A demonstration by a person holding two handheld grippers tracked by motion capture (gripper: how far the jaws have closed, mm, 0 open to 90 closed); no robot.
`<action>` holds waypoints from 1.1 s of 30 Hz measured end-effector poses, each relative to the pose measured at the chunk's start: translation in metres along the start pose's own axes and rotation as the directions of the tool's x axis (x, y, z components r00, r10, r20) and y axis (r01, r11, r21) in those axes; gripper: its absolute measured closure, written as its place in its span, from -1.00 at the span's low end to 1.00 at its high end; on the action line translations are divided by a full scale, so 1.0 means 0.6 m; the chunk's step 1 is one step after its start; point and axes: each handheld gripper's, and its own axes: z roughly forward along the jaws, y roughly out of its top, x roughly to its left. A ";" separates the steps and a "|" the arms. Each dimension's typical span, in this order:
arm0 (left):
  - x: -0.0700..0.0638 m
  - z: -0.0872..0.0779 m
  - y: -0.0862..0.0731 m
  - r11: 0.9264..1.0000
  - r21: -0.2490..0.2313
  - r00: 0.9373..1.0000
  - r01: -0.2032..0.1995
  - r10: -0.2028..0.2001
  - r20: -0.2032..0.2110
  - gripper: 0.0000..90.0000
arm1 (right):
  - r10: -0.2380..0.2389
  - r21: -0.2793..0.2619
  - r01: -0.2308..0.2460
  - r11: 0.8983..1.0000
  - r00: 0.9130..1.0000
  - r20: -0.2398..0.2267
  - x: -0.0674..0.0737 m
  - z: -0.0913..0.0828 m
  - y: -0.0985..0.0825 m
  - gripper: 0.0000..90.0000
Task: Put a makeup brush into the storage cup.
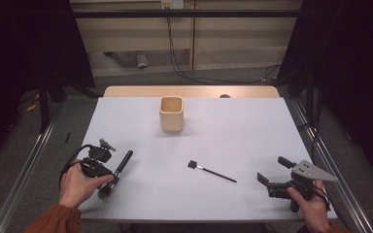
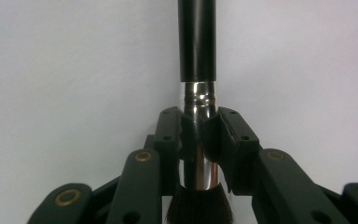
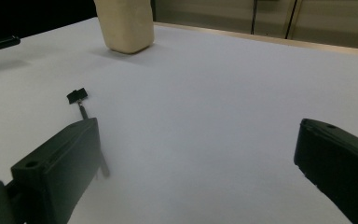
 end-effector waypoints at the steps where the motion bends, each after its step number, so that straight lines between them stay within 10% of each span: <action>1: 0.000 -0.001 -0.001 1.000 -0.016 1.000 -0.004 0.004 0.004 0.57 | 0.001 0.000 -0.001 1.000 1.000 0.000 0.000 0.000 0.000 -1.00; 13: -0.003 -0.023 -0.015 0.978 -0.210 0.999 0.005 0.003 0.038 0.57 | -0.001 0.000 0.001 1.000 1.000 0.001 0.000 0.000 0.000 -1.00; 33: -0.013 -0.034 -0.053 0.873 -0.488 0.994 0.004 0.049 0.095 0.57 | -0.005 -0.004 0.005 1.000 1.000 0.000 0.001 0.000 0.000 -0.99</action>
